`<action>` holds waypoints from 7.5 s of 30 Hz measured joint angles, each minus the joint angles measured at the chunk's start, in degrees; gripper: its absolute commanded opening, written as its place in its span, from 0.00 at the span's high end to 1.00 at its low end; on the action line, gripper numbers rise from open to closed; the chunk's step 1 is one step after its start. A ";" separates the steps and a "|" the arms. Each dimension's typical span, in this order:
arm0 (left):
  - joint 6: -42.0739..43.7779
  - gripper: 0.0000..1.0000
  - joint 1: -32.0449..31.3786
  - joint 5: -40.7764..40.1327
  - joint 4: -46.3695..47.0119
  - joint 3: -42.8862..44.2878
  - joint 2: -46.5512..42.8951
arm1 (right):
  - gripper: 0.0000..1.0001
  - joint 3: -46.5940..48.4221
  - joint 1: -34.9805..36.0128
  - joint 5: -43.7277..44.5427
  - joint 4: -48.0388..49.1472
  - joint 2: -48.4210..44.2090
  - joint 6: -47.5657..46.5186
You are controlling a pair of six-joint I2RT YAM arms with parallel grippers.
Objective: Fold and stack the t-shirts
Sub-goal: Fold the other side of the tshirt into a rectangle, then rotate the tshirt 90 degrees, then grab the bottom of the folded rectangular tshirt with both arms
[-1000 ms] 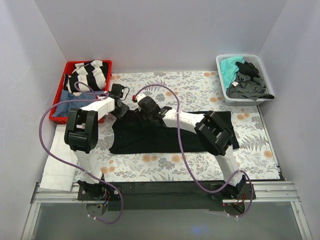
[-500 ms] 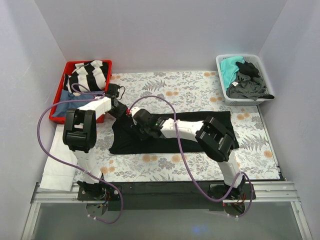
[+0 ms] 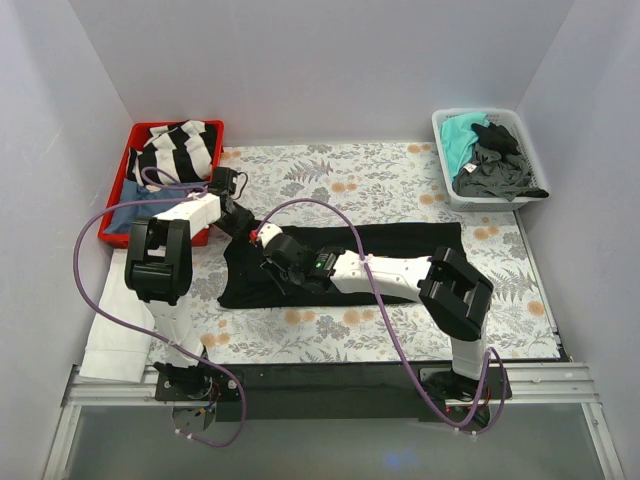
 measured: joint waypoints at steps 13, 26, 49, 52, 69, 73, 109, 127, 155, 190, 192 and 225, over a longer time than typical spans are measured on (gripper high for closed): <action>8.07 0.57 -2.21 -2.01 5.68 -3.13 -8.48 | 0.70 -4.00 -12.63 9.68 -5.29 -6.82 0.33; 7.39 0.57 -10.78 -5.40 3.54 -11.15 -17.77 | 0.70 -8.87 -25.77 10.56 -6.47 -12.85 2.12; -0.28 0.56 -10.56 -11.69 -9.68 12.48 7.67 | 0.71 -11.54 -36.72 6.49 -6.27 -13.46 3.04; 0.04 0.57 -8.79 -11.76 -9.70 22.08 14.12 | 0.71 -11.52 -37.55 6.27 -6.27 -13.44 2.51; 4.70 0.57 -0.44 22.16 29.46 51.30 42.88 | 0.69 -14.80 -37.70 -3.74 -6.27 -19.45 -2.64; 5.66 0.55 -0.20 25.99 40.39 45.03 41.83 | 0.69 -18.88 -35.98 -5.84 -6.64 -23.85 -3.39; 19.74 0.53 0.09 5.90 31.65 6.73 -12.79 | 0.73 -20.46 3.87 -1.60 3.61 -8.09 12.87; 21.88 0.52 -7.15 -5.16 16.28 1.36 -29.86 | 0.47 -21.99 6.78 8.92 -1.46 -24.57 10.51; -11.82 0.57 -44.70 -11.98 -7.91 -40.54 -52.35 | 0.36 -45.13 -4.00 17.51 -9.81 -45.40 13.27; -15.65 0.57 -55.69 -12.76 -7.41 -49.77 -59.95 | 0.38 -52.74 -3.76 4.72 1.64 -48.59 16.26; -15.65 0.57 -55.69 -12.76 -7.02 -49.79 -59.80 | 0.38 -53.02 -3.50 4.31 2.71 -48.09 16.55; -16.74 1.00 -55.69 -12.24 3.10 -55.25 -60.61 | 0.99 -56.76 -1.64 2.64 8.87 -45.68 22.86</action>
